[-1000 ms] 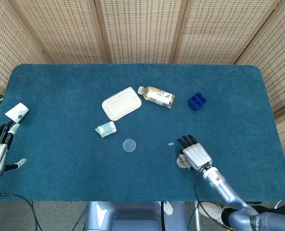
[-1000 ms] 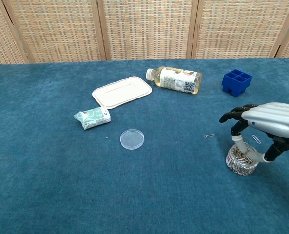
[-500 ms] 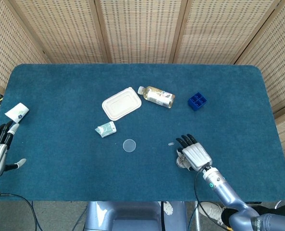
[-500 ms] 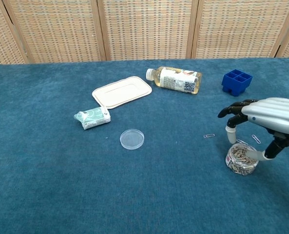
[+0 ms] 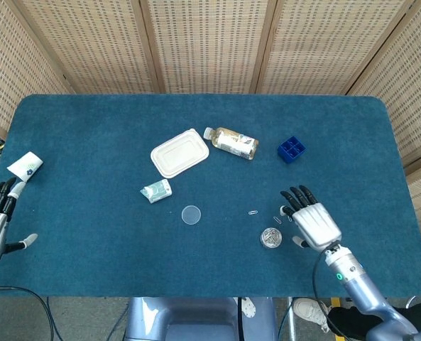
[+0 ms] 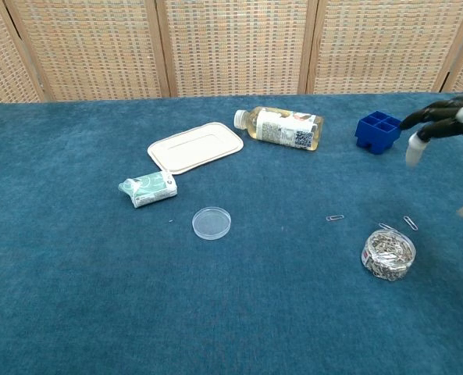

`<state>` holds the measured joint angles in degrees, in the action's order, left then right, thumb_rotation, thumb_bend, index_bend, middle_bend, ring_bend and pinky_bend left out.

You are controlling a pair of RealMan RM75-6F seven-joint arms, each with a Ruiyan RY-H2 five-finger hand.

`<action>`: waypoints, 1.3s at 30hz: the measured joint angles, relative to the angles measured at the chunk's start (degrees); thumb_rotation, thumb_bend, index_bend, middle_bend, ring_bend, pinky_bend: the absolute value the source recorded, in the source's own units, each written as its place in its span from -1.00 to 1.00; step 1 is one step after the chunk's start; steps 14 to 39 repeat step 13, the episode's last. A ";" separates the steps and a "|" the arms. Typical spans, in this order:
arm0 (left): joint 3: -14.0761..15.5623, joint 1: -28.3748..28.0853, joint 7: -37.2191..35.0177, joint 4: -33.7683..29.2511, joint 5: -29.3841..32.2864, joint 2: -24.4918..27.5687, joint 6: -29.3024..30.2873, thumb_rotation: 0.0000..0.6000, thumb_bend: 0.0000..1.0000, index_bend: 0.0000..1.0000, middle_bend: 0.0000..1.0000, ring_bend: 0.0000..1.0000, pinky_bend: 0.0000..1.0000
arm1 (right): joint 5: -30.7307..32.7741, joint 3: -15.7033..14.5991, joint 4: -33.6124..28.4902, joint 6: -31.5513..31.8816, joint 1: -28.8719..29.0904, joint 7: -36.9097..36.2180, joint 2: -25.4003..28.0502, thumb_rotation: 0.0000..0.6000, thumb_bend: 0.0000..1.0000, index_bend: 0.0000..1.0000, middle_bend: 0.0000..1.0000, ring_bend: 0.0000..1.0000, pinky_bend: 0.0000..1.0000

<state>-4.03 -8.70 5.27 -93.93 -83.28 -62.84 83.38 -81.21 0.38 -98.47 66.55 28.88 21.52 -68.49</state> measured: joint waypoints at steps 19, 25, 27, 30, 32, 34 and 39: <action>2.03 2.62 -1.39 0.21 -4.50 0.13 4.50 1.00 -1.00 -1.00 -1.00 -1.00 -1.00 | -5.06 -3.18 10.71 19.02 -14.62 -15.15 2.99 1.00 -1.00 -1.00 -1.00 -1.00 -1.00; 2.03 2.62 -1.39 0.21 -4.50 0.13 4.50 1.00 -1.00 -1.00 -1.00 -1.00 -1.00 | -5.06 -3.18 10.71 19.02 -14.62 -15.15 2.99 1.00 -1.00 -1.00 -1.00 -1.00 -1.00; 2.03 2.62 -1.39 0.21 -4.50 0.13 4.50 1.00 -1.00 -1.00 -1.00 -1.00 -1.00 | -5.06 -3.18 10.71 19.02 -14.62 -15.15 2.99 1.00 -1.00 -1.00 -1.00 -1.00 -1.00; 2.03 2.62 -1.39 0.21 -4.50 0.13 4.50 1.00 -1.00 -1.00 -1.00 -1.00 -1.00 | -5.06 -3.18 10.71 19.02 -14.62 -15.15 2.99 1.00 -1.00 -1.00 -1.00 -1.00 -1.00; 2.03 2.62 -1.39 0.21 -4.50 0.13 4.50 1.00 -1.00 -1.00 -1.00 -1.00 -1.00 | -5.06 -3.18 10.71 19.02 -14.62 -15.15 2.99 1.00 -1.00 -1.00 -1.00 -1.00 -1.00; 2.03 2.62 -1.39 0.21 -4.50 0.13 4.50 1.00 -1.00 -1.00 -1.00 -1.00 -1.00 | -5.06 -3.18 10.71 19.02 -14.62 -15.15 2.99 1.00 -1.00 -1.00 -1.00 -1.00 -1.00; 2.03 2.62 -1.39 0.21 -4.50 0.13 4.50 1.00 -1.00 -1.00 -1.00 -1.00 -1.00 | -5.06 -3.18 10.71 19.02 -14.62 -15.15 2.99 1.00 -1.00 -1.00 -1.00 -1.00 -1.00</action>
